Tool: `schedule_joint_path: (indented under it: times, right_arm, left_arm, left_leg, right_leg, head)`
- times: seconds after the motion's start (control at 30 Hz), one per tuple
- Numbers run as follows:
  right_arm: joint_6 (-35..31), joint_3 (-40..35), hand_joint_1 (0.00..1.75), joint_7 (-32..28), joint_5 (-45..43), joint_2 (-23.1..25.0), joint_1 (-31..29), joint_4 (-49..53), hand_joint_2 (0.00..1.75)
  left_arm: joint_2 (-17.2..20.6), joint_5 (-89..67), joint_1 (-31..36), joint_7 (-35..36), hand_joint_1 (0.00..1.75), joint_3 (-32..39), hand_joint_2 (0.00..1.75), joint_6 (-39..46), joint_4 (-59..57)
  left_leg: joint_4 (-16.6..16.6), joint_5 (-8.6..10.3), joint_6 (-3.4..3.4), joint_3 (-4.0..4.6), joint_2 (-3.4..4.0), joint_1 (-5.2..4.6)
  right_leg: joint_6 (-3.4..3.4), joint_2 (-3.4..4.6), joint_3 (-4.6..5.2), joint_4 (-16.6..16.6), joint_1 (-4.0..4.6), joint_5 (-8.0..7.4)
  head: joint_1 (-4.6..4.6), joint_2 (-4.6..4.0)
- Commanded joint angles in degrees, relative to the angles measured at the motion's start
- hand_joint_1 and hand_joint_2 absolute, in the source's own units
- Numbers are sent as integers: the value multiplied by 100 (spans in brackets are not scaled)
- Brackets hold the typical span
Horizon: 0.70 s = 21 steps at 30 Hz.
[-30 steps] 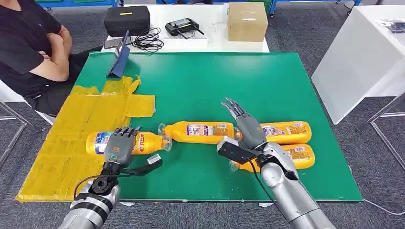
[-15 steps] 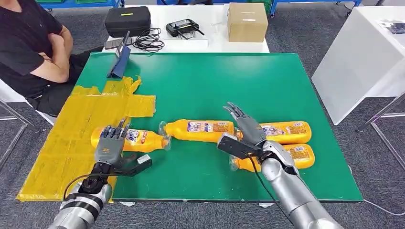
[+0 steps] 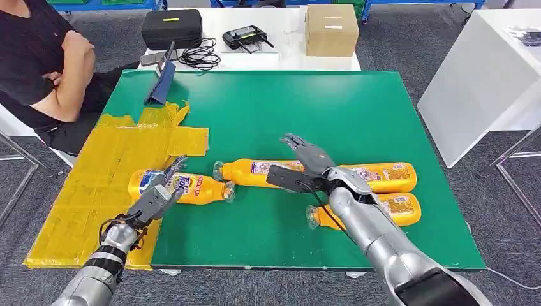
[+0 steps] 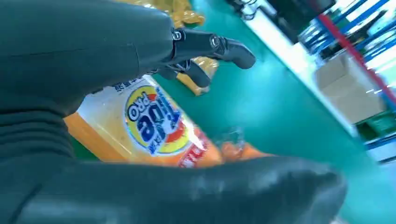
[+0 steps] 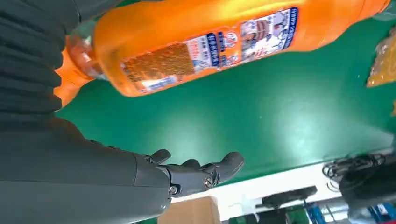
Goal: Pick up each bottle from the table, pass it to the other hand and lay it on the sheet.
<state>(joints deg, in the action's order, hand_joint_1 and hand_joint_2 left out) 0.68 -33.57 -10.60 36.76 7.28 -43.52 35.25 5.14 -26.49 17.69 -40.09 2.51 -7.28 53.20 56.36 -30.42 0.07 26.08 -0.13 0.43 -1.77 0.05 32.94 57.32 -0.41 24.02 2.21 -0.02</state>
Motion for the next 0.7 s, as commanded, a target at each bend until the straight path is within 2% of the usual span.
schedule_joint_path:
  times: [0.03, 0.1, 0.13, 0.33, 0.43, 0.47, 0.53, 0.57, 0.6, 0.7]
  right_arm:
    - [25, -318, 0, 36, 6, 198, -561, -1025, 175]
    - [25, -318, 0, 36, 6, 198, -561, -1025, 175]
    - [51, -335, 0, 45, 22, 220, -564, -1055, 175]
    - [259, -782, 0, 449, 450, 595, -481, -1550, 175]
    - [595, -954, 0, 914, 645, 609, -479, -1808, 175]
    - [987, -1175, 0, 1333, 882, 651, -496, -2012, 175]
    - [1412, -1405, 0, 1670, 1137, 697, -404, -2146, 175]
    - [1493, -1396, 26, 1731, 1147, 678, -236, -2145, 175]
    - [1592, -1406, 175, 1828, 1181, 656, -106, -2190, 175]
    - [1482, -1421, 175, 1823, 1205, 615, 14, -2186, 175]
  left_arm:
    - [-36, 48, -83, 9, 0, 141, 0, -34, 356]
    - [-36, 48, -83, 9, 0, 141, 0, -34, 356]
    - [-80, 397, -51, 9, 0, 212, 0, -377, 328]
    - [-374, 1231, -473, 229, 0, 305, 0, -898, 1388]
    - [-389, 1477, -645, 244, 0, 238, 0, -1104, 1663]
    - [-455, 1491, -665, 238, 0, 240, 0, -1097, 1745]
    - [-548, 1495, -580, 308, 0, 190, 0, -1129, 1713]
    - [-598, 1493, -489, 309, 0, 121, 0, -1114, 1625]
    - [-615, 1486, -434, 312, 0, 54, 0, -1099, 1567]
    - [-634, 1475, -399, 323, 0, 19, 0, -1090, 1535]
  left_leg:
    - [-2, -1, 0, 4, 7, 8]
    - [1, -1, 1, 7, -3, 2]
    - [0, 0, 1, 8, -2, 5]
    - [0, -2, 0, 6, 2, 4]
    - [-5, 0, 1, 6, 0, 7]
    - [-3, -1, 1, 5, -1, 5]
    - [-3, -1, 2, 6, -4, 6]
    - [-6, 2, 3, 8, -9, 9]
    - [-6, 3, 2, 6, -14, 7]
    - [-10, 4, 2, -17, -26, 3]
  right_leg:
    - [4, 5, 4, -7, 8, -4]
    - [1, -2, 6, -1, 3, -1]
    - [2, -3, 5, -5, 7, -3]
    - [2, 2, 5, -4, 5, -1]
    - [3, -1, 6, -12, 9, -4]
    - [2, -4, 5, -10, 8, -1]
    - [1, -6, 4, -12, 9, -2]
    - [1, -11, 2, -18, 11, -5]
    - [1, -16, -1, -17, 10, -3]
    - [1, -28, -21, -24, 17, 0]
  head:
    - [0, 0]
    - [-2, 0]
    - [0, 0]
    - [-2, 0]
    - [0, 0]
    - [0, 0]
    - [0, 0]
    - [0, 0]
    - [0, 0]
    - [-7, 0]
